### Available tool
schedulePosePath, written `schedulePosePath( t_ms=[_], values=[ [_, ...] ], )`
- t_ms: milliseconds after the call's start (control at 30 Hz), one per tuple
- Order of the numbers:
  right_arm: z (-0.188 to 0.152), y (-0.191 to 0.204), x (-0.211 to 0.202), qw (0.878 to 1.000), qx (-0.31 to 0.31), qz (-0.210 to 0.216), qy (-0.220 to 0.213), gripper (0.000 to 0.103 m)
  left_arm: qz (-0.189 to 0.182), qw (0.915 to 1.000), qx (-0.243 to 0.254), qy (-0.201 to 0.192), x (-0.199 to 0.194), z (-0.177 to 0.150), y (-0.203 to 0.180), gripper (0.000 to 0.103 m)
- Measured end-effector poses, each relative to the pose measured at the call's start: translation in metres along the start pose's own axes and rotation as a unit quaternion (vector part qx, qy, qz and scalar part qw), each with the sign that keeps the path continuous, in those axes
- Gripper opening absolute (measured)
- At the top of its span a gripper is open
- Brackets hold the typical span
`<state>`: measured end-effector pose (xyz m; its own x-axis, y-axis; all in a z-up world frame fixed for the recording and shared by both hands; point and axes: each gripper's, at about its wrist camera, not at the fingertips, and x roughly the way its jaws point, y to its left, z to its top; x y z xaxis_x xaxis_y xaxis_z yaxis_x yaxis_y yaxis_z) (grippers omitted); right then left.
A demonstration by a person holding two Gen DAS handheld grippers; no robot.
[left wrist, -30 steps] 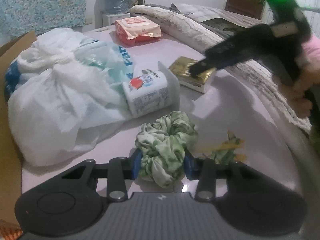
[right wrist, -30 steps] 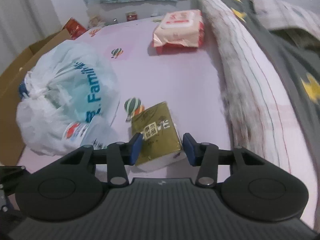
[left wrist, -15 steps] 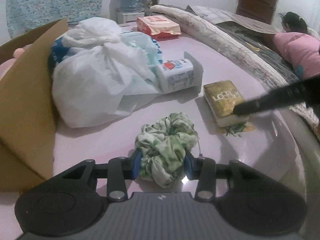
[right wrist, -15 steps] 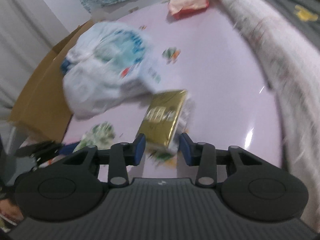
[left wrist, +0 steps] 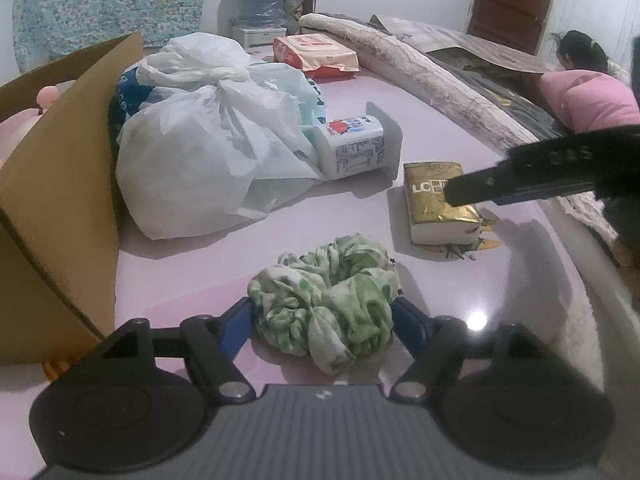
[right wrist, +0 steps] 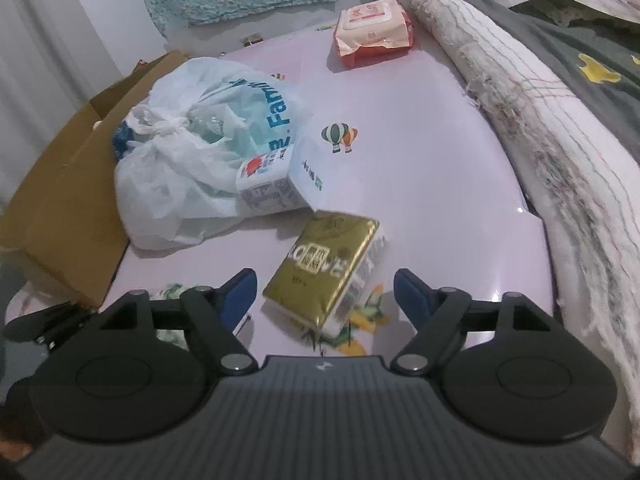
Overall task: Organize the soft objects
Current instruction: 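Grasp the green floral scrunchie with the left gripper while the right reaches the gold tissue pack, then grasp the gold tissue pack with the right gripper while the left holds the scrunchie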
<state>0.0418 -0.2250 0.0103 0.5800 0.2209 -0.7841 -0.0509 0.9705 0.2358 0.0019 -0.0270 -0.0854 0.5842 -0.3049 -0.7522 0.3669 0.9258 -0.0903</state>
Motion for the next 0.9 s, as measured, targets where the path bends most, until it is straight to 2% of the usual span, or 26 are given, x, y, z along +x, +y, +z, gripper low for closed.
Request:
schedulePosePath(
  t_ms=[133,433,500,667,900],
  values=[
    [0.007,0.005,0.021,1.000,-0.014,-0.010,0.004,0.077,0.007,1.0000,0.004,0.001,0.006,0.002,-0.002,0.078],
    [0.007,0.033,0.048,0.995,-0.092,-0.030,0.008,0.078,0.023,0.9997,0.008,-0.002,0.018,0.008,-0.005,0.077],
    [0.003,0.037,0.049,0.993,-0.109,-0.039,0.005,0.075,0.027,0.9995,0.010,-0.007,0.020,0.008,-0.005,0.075],
    [-0.006,0.041,0.044,0.989,-0.136,-0.052,-0.003,0.066,0.029,0.9995,0.007,-0.012,0.021,0.010,-0.002,0.057],
    [-0.017,0.033,0.030,0.993,-0.110,-0.047,-0.018,0.060,0.036,0.9992,0.006,-0.016,0.020,0.010,0.000,0.042]
  ],
)
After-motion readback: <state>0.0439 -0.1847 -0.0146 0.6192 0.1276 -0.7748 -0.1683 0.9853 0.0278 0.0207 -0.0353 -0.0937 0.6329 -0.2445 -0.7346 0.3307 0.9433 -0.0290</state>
